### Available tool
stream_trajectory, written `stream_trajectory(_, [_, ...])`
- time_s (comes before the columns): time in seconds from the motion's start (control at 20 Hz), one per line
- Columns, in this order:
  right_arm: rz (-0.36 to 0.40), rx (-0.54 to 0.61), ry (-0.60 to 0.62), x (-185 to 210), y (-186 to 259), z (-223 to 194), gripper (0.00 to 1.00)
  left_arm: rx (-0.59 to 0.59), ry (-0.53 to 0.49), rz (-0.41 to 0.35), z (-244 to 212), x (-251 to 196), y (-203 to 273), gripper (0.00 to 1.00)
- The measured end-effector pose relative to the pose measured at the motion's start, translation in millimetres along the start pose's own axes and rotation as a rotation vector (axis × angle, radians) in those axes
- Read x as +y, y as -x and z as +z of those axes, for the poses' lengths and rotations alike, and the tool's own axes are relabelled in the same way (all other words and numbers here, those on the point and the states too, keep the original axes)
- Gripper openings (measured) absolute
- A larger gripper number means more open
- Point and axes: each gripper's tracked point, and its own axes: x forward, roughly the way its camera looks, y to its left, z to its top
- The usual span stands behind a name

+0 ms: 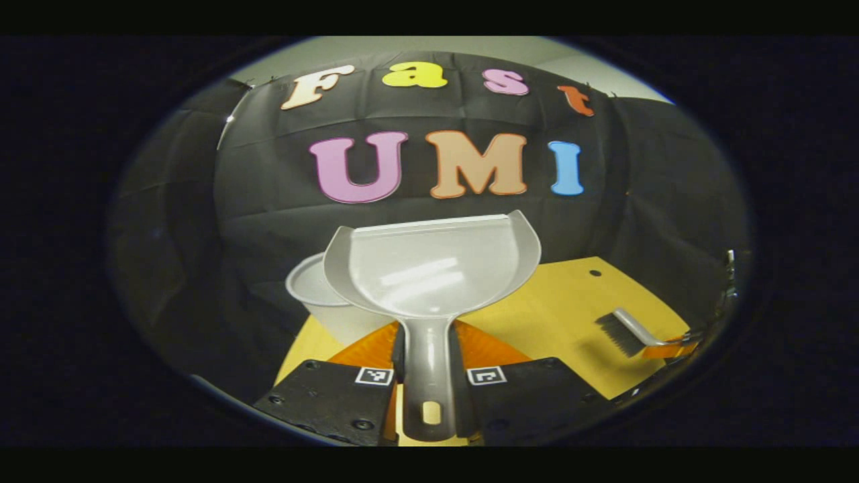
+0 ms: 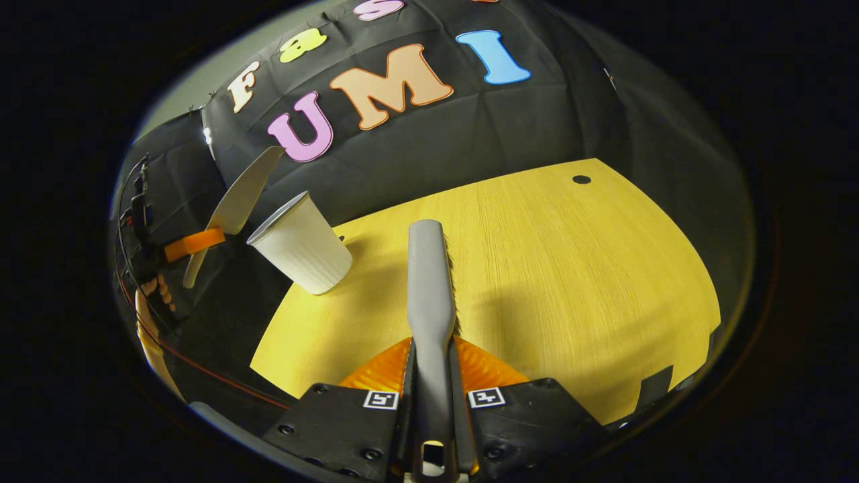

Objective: Pick up the small broom and dustpan from the desktop, sweep the trash into the dustpan with the broom, and then empty the trash into the garbage bin.

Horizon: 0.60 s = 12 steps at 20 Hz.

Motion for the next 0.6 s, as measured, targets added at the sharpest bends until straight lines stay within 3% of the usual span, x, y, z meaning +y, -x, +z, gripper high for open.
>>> stream_trajectory(0.1, [-0.012, -0.003, -0.009, -7.1, 8.0, -10.7, 0.22, 0.023, 0.043, -0.044, -29.4, -36.9, -0.3, 0.25])
stream_trajectory(0.25, [-0.04, 0.02, -0.022, -20.3, 17.0, -32.0, 0.22, 0.098, 0.085, -0.047, -80.5, -71.9, 2.7, 0.25])
stream_trajectory(0.6, [-0.129, 0.081, -0.009, -49.3, -0.9, -64.6, 0.22, 0.313, 0.034, 0.016, -192.9, -101.7, -7.7, 0.27])
